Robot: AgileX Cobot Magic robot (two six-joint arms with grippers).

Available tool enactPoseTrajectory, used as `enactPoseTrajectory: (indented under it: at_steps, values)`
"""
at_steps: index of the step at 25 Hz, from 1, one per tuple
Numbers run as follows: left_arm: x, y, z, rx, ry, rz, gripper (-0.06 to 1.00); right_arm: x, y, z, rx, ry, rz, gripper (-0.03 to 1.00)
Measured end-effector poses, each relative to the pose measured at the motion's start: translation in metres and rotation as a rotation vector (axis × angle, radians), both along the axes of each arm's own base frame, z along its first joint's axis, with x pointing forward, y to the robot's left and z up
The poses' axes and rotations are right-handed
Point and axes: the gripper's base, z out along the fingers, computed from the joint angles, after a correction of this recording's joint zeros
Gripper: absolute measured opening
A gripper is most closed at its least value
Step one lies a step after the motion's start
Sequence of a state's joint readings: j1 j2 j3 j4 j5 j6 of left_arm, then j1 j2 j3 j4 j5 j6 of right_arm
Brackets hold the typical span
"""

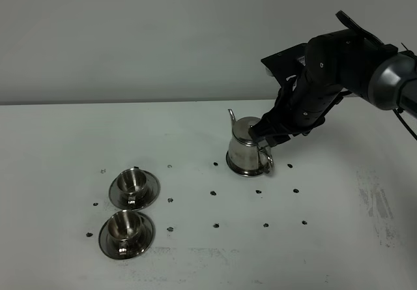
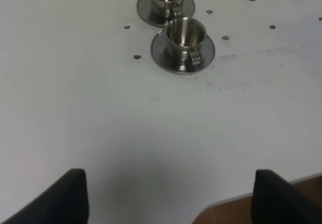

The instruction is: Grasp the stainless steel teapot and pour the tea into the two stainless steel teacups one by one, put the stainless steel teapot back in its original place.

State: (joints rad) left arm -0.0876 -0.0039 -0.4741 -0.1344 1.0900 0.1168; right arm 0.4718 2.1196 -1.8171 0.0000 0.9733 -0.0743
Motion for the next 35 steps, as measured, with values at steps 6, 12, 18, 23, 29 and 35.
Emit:
enactPoseTrajectory:
  at_steps: [6,12,18,23,29,35]
  values:
    - [0.0,0.0,0.0,0.0,0.0,0.0,0.66,0.002,0.003,0.001,0.026,0.006,-0.001,0.51]
    - [0.0,0.0,0.0,0.0,0.0,0.0,0.66,0.005,0.006,-0.004,0.047,0.021,-0.003,0.56]
    - [0.0,0.0,0.0,0.0,0.0,0.0,0.66,0.014,0.012,-0.012,0.046,0.052,-0.004,0.57]
    - [0.0,0.0,0.0,-0.001,0.0,0.001,0.66,0.014,0.013,-0.01,0.046,0.068,-0.004,0.57]
    - [0.0,0.0,0.0,-0.001,0.0,0.001,0.66,0.015,0.014,-0.018,0.041,0.08,-0.005,0.57]
    - [0.0,0.0,0.0,-0.001,0.0,0.001,0.66,0.02,0.016,-0.033,0.032,0.092,-0.006,0.57]
